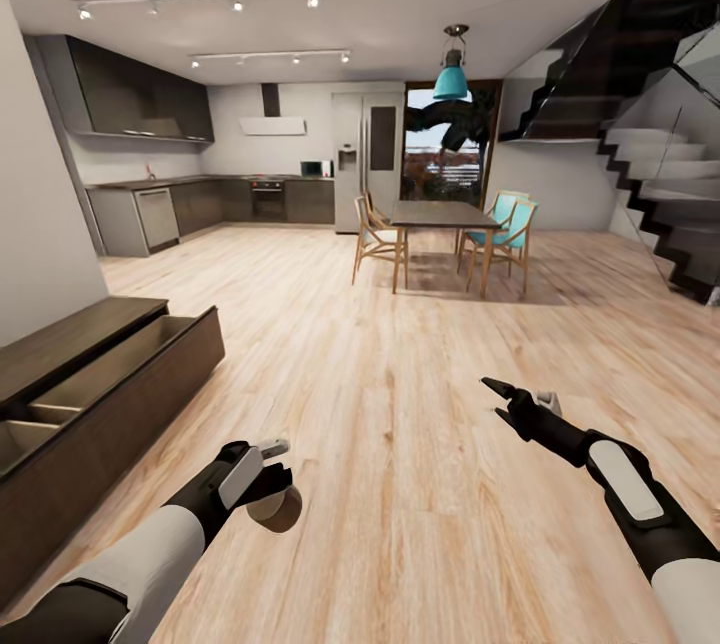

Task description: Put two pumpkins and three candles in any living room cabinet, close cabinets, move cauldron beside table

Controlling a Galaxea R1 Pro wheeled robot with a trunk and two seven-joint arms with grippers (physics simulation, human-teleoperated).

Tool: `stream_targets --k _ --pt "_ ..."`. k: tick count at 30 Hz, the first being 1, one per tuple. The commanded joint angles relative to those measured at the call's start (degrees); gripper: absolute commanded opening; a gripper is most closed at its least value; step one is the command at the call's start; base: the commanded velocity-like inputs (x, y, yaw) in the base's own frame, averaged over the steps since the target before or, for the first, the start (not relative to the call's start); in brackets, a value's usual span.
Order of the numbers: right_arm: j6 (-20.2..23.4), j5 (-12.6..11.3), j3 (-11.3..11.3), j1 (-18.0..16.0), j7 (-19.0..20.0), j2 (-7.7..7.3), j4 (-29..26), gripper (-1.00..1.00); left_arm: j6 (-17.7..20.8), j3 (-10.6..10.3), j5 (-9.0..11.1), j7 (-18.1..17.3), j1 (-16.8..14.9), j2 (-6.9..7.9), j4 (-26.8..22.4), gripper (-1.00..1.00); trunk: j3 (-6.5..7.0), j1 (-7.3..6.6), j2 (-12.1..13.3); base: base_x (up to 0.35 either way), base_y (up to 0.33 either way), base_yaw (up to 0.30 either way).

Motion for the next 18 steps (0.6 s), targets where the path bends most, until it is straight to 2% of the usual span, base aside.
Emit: stream_targets --k 1,13,18 --pt "0.3 -0.1 -0.1 0.0 0.1 0.03 0.1 1.00 0.1 -0.4 0.6 0.7 0.0 0.05 -0.1 -1.00 0.14 -0.23 0.4 0.000 0.000 -0.251" --pt "0.3 -0.1 -0.1 0.0 0.1 0.12 0.3 1.00 0.1 -0.4 0.6 0.7 0.0 0.04 -0.1 -1.00 2.54 -2.87 5.2 0.000 0.000 -0.277" --pt "0.3 -0.1 -0.1 0.0 0.1 0.06 0.3 1.00 0.1 -0.4 0.6 0.7 0.0 -0.03 -0.1 -1.00 2.65 -2.87 5.2 0.000 0.000 -0.281"
